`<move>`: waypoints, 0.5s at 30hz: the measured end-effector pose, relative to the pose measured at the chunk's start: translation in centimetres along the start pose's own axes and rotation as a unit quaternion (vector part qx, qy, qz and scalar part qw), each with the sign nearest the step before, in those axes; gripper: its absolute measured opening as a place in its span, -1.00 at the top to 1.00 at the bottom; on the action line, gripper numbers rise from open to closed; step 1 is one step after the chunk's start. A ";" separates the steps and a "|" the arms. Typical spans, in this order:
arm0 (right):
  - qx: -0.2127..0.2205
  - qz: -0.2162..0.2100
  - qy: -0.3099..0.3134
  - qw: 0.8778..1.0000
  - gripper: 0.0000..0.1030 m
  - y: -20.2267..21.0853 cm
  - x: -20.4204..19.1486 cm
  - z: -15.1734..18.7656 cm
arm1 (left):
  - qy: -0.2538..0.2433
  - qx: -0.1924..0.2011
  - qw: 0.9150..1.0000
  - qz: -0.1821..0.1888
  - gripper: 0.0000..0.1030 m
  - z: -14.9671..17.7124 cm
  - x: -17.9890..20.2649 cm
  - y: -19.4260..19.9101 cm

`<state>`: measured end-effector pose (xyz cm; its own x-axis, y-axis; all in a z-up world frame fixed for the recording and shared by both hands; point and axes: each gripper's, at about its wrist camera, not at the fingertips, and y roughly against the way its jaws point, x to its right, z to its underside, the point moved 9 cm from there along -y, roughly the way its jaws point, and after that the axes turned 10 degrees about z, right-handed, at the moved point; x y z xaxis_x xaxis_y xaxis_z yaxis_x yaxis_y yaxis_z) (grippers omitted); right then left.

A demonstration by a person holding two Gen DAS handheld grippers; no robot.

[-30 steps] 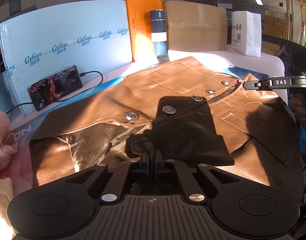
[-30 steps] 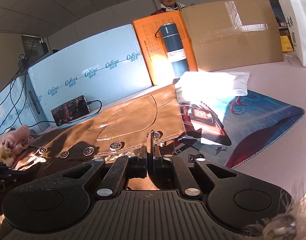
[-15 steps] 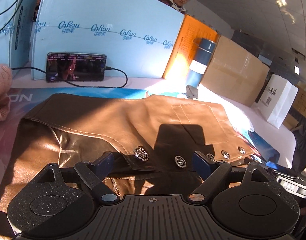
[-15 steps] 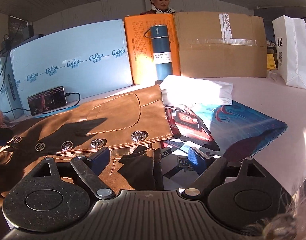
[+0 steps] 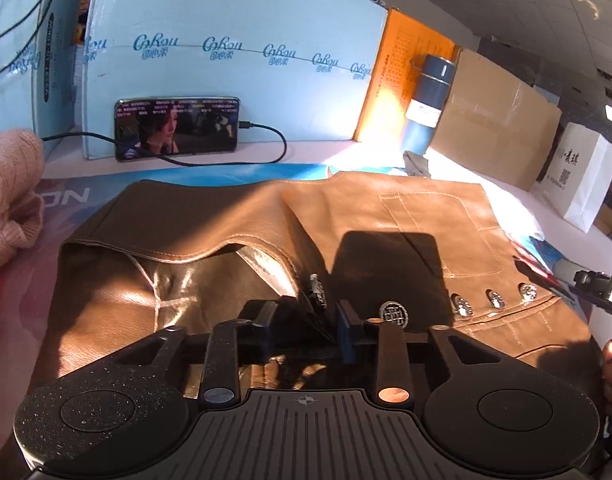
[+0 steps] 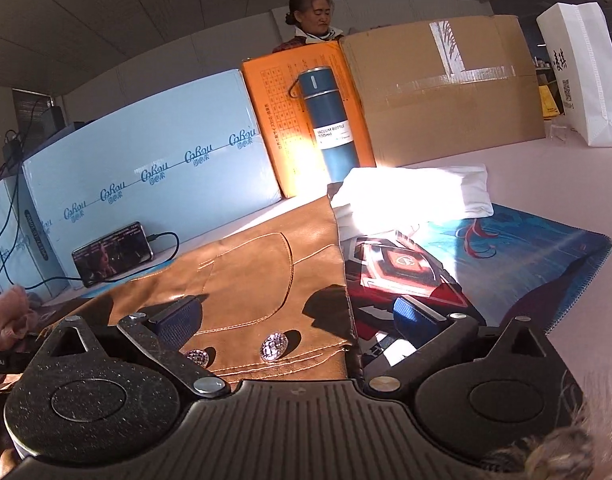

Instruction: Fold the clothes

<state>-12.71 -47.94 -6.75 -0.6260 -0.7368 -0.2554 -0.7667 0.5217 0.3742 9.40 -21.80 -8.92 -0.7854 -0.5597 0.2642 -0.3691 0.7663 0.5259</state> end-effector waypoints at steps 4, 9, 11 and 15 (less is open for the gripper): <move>0.001 -0.010 -0.002 1.000 -1.00 -0.4 -0.8 -1.0 | -0.020 0.067 0.997 -0.024 -0.69 -2.7 -0.4 1.5; -0.022 -0.026 0.007 0.999 -1.00 -1.3 -2.1 -1.6 | -0.036 0.044 0.996 -0.074 -0.69 -4.2 -3.3 -0.7; -0.044 -0.022 0.013 0.999 -1.00 -2.0 -2.4 -1.5 | -0.047 -0.004 0.994 -0.100 -0.69 -3.3 -4.8 -2.3; -0.074 0.002 0.001 0.997 -1.00 -3.2 -1.3 -0.9 | -0.041 -0.035 0.993 -0.102 -0.78 -2.1 -5.9 -3.0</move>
<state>-9.32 -48.98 -6.83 -0.6290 -0.7353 -0.2524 -0.7345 0.4559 0.5026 16.21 -21.47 -10.32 -0.7368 -0.6711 0.0825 -0.4910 0.6149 0.6171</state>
